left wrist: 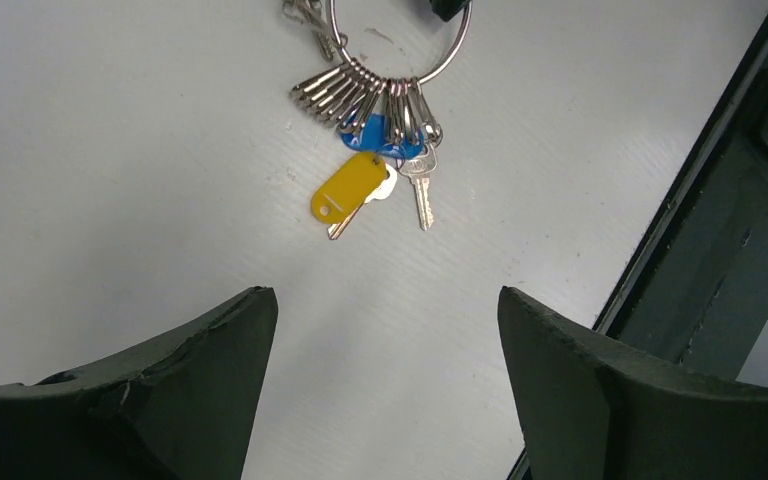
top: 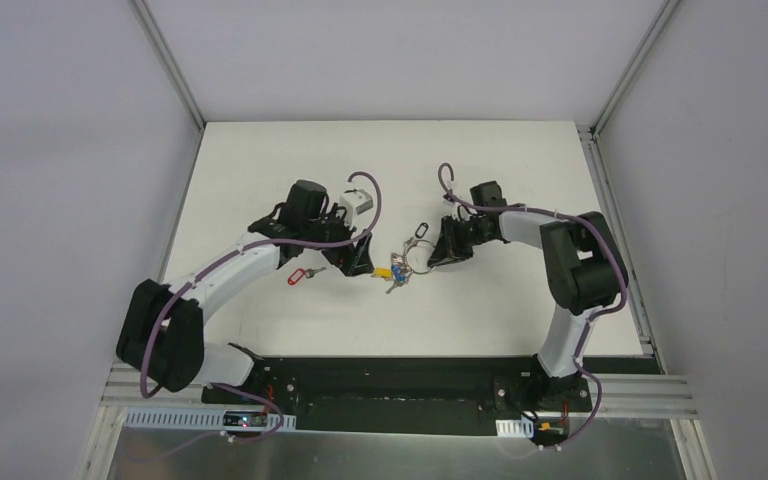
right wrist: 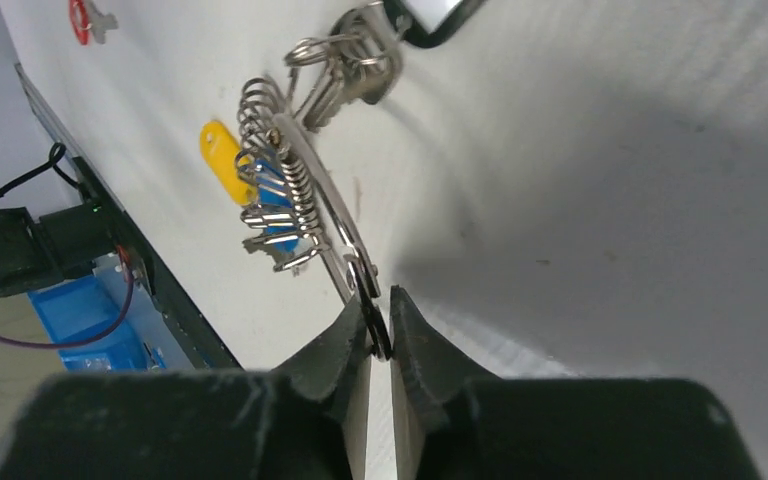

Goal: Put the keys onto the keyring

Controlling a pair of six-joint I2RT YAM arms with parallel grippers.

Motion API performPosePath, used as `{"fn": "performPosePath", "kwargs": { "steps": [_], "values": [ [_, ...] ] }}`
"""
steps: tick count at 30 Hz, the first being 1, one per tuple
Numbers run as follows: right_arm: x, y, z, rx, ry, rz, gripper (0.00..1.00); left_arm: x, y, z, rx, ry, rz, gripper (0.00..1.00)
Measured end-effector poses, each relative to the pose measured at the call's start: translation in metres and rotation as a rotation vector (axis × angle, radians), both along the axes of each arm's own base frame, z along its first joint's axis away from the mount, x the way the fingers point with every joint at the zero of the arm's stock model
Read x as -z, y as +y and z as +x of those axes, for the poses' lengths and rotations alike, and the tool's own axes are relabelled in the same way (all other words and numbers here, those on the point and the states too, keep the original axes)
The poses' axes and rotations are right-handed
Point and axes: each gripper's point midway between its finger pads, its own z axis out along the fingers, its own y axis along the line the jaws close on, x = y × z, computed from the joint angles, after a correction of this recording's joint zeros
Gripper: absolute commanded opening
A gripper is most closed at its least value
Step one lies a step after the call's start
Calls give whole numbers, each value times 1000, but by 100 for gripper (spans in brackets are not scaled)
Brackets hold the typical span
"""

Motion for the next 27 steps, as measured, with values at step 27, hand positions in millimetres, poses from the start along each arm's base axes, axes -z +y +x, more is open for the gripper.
{"fn": "performPosePath", "kwargs": {
  "steps": [27],
  "values": [
    [-34, -53, 5, 39, -199, -133, 50, 92, -76, 53, -121, 334, 86, 49]
  ]
}}
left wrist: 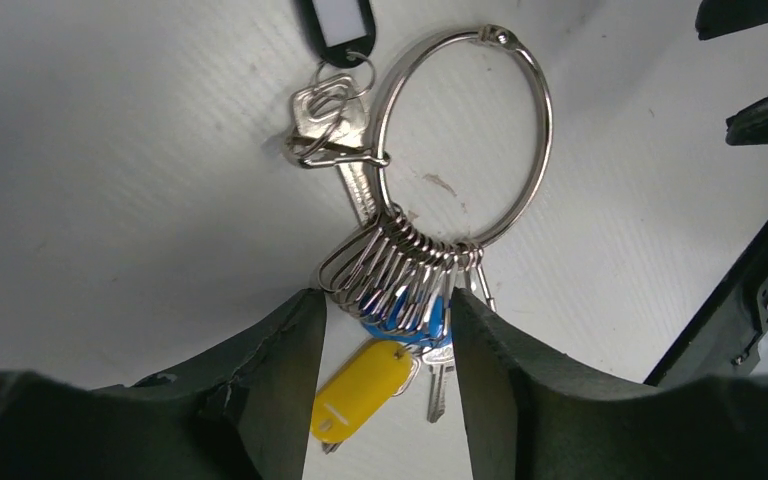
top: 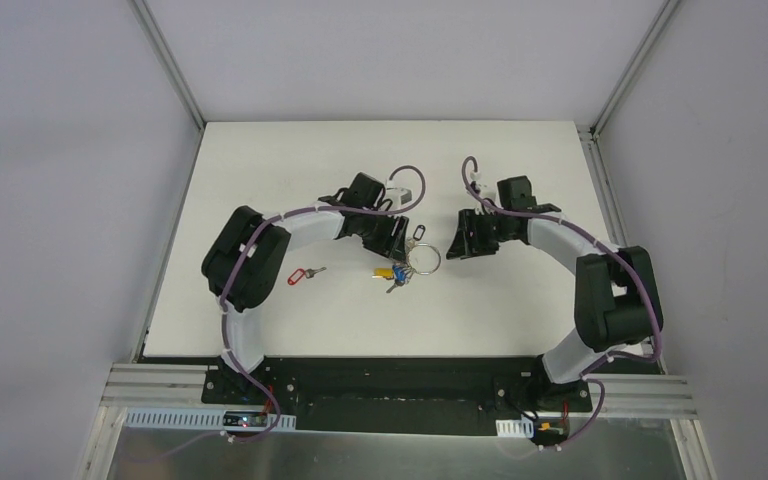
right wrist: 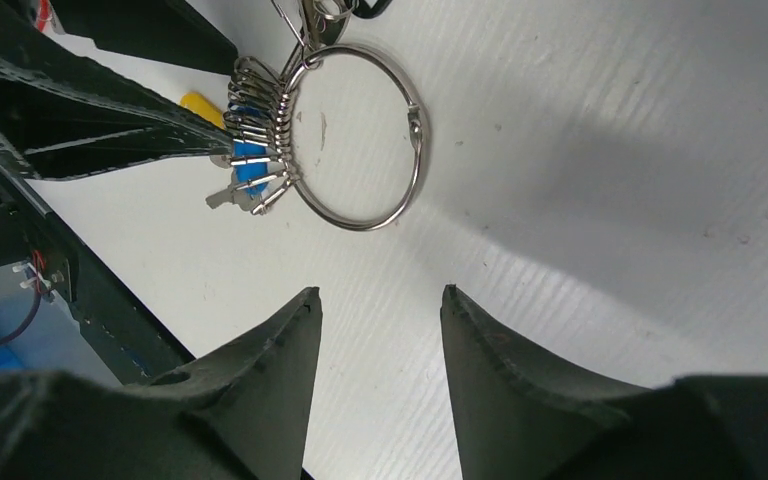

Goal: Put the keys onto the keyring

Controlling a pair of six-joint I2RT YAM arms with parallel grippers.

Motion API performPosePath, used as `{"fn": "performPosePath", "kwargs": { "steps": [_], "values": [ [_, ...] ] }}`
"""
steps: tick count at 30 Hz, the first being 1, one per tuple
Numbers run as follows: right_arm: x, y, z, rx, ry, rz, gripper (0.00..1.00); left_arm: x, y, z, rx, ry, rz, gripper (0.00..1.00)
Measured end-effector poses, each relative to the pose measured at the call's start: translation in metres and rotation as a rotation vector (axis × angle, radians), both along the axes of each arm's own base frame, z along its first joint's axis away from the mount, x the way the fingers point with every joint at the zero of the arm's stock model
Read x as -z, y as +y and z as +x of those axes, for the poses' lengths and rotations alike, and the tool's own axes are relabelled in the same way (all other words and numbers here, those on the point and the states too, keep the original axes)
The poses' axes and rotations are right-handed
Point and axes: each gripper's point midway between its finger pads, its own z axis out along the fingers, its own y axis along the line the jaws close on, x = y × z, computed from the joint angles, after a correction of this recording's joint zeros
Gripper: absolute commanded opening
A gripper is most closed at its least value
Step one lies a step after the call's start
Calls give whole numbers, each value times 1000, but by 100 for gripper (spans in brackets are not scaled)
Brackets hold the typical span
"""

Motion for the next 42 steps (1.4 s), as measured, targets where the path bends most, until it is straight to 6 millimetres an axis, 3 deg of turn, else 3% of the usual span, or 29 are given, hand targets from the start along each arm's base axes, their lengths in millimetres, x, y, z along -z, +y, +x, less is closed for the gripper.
{"fn": "performPosePath", "kwargs": {
  "steps": [15, 29, 42],
  "values": [
    [-11, -16, -4, 16, -20, 19, 49, 7, -19, 11, -43, 11, -53, 18],
    [-16, -19, -4, 19, -11, 65, 48, 6, -26, 11, -2, -29, -92, 1],
    [-18, -18, -6, 14, -1, 92, 48, 0, -23, 5, 71, -54, -78, 0]
  ]
}}
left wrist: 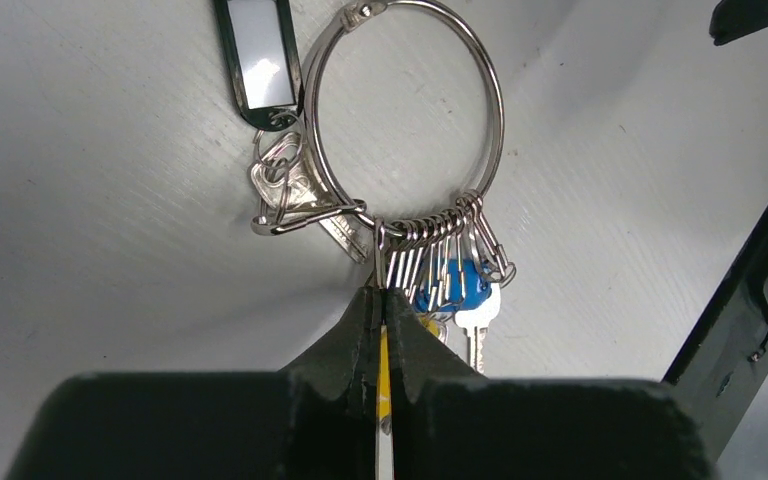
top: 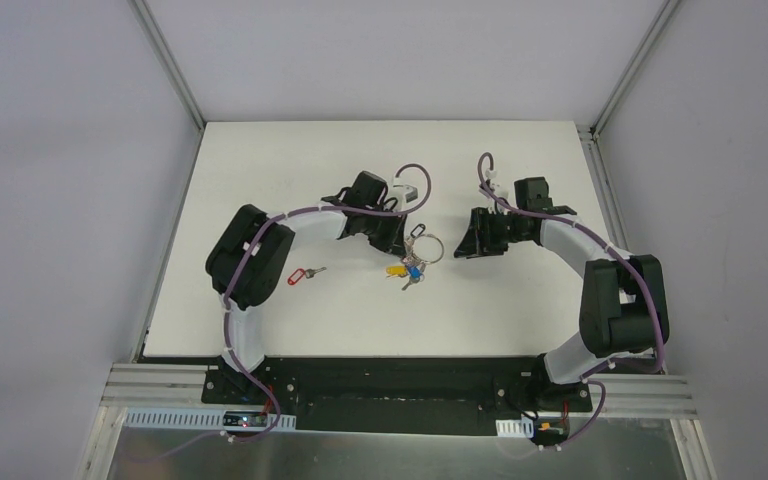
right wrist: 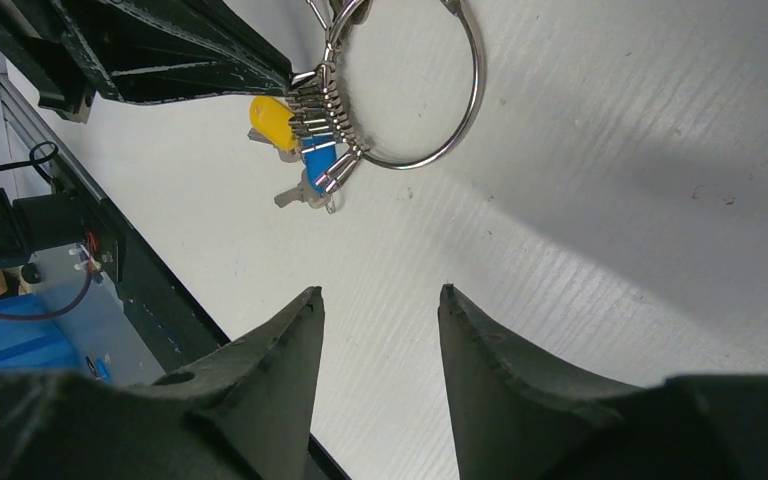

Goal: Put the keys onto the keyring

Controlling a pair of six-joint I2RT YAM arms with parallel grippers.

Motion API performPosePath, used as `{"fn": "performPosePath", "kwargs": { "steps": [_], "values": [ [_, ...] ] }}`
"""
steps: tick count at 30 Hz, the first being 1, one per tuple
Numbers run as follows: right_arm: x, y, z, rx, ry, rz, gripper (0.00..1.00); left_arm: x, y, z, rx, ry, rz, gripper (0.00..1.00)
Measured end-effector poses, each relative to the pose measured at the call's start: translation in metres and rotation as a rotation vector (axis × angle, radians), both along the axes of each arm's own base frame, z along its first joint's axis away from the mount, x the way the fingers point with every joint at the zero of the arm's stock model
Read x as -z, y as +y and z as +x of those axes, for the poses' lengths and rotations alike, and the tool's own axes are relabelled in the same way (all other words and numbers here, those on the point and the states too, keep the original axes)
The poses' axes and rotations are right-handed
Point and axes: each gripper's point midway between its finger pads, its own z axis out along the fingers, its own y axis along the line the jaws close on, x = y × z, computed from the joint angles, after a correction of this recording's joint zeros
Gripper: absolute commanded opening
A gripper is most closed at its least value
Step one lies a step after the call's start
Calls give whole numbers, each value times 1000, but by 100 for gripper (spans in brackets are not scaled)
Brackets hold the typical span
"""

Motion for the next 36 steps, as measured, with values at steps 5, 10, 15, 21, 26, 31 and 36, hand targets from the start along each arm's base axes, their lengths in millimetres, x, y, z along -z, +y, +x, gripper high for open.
{"fn": "performPosePath", "kwargs": {
  "steps": [5, 10, 15, 21, 26, 31, 36],
  "values": [
    [-2, 3, -2, -17, 0, 21, 49, -13, -1, -2, 47, -11, 2, 0],
    [-10, 9, -7, -72, -24, 73, 49, -30, -3, -6, 99, -5, -5, 0],
    [-36, 18, -12, -160, -124, 149, 49, -57, -5, -18, 171, 16, -33, 0],
    [-75, 32, -25, -302, -314, 220, 49, -105, -4, -40, 253, 45, -88, 0],
    [-97, 54, -45, -455, -462, 227, 49, -141, 2, -63, 324, 52, -130, 0],
    [-121, 75, -60, -562, -575, 239, 51, -159, 9, -79, 360, 55, -149, 0],
    [-131, 89, -67, -606, -614, 252, 52, -169, 10, -90, 381, 52, -158, 0]
  ]
}}
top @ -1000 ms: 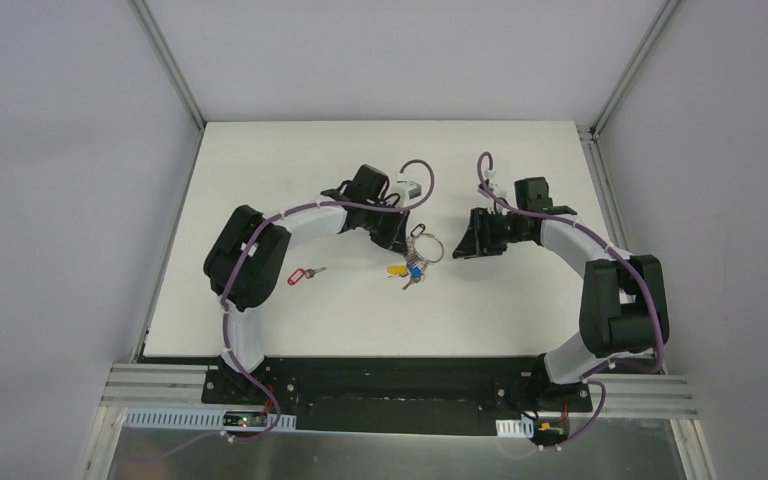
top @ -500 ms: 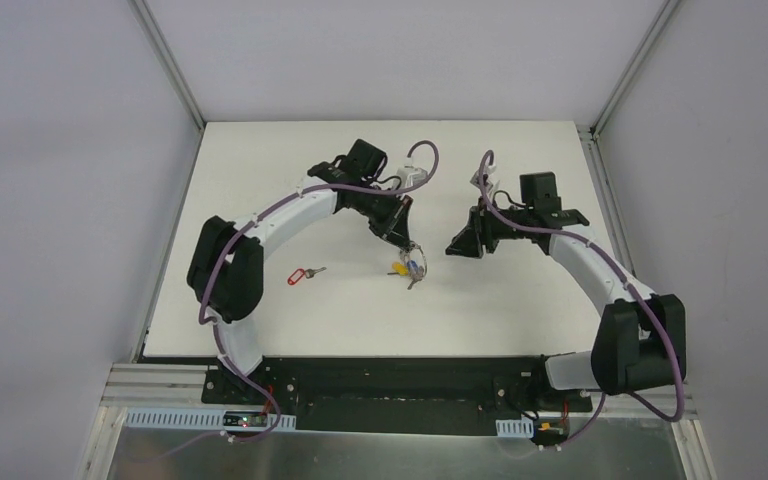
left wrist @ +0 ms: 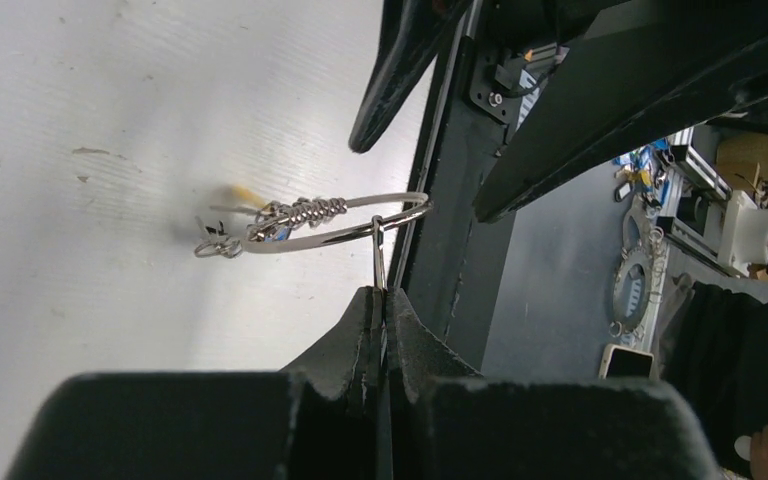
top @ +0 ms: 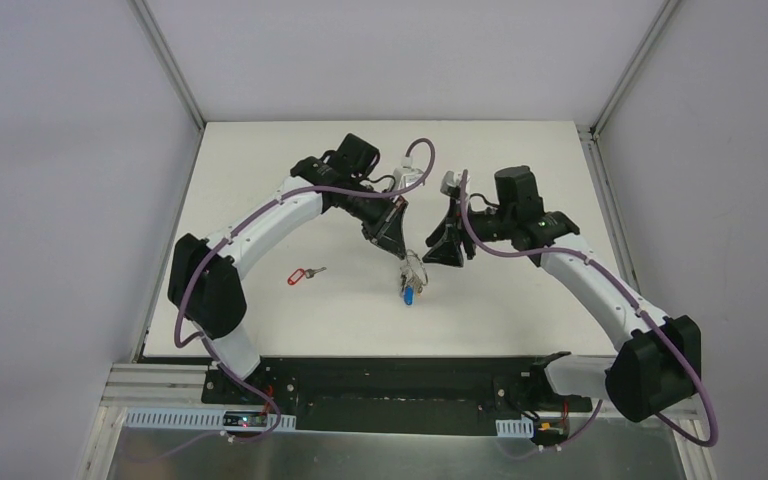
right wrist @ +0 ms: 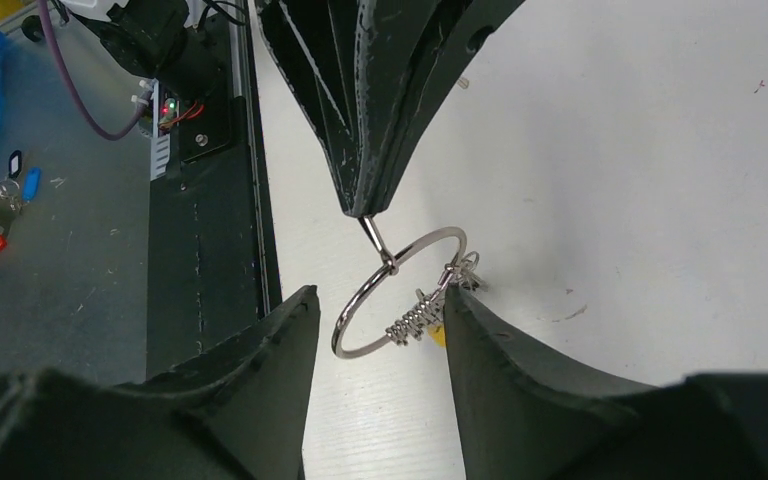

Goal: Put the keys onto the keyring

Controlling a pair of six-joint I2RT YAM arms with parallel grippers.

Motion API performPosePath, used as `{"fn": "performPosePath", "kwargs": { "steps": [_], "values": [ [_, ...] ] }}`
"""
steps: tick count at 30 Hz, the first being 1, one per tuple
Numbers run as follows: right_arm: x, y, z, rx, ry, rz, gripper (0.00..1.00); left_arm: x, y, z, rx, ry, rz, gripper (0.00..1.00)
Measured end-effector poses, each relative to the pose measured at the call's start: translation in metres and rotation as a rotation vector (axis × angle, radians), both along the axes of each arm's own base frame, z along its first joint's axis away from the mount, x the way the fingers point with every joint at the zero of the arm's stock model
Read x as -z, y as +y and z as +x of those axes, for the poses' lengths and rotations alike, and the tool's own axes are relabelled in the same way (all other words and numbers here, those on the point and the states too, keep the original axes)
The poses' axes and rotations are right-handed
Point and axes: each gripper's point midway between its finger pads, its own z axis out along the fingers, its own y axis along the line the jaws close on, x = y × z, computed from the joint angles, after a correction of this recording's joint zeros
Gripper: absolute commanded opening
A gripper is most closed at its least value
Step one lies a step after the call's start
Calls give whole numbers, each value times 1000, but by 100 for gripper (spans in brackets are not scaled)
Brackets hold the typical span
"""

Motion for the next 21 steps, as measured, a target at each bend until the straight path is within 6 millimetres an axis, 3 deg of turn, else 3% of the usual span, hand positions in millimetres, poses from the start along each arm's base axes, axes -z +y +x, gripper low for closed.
{"fn": "performPosePath", "kwargs": {
  "steps": [11, 21],
  "values": [
    [1, 16, -1, 24, 2, -8, 52, -15, -5, -4, -30, 6, -43, 0],
    [10, 17, 3, 60, 47, -10, 37, -20, -8, -3, -55, 9, -68, 0]
  ]
}}
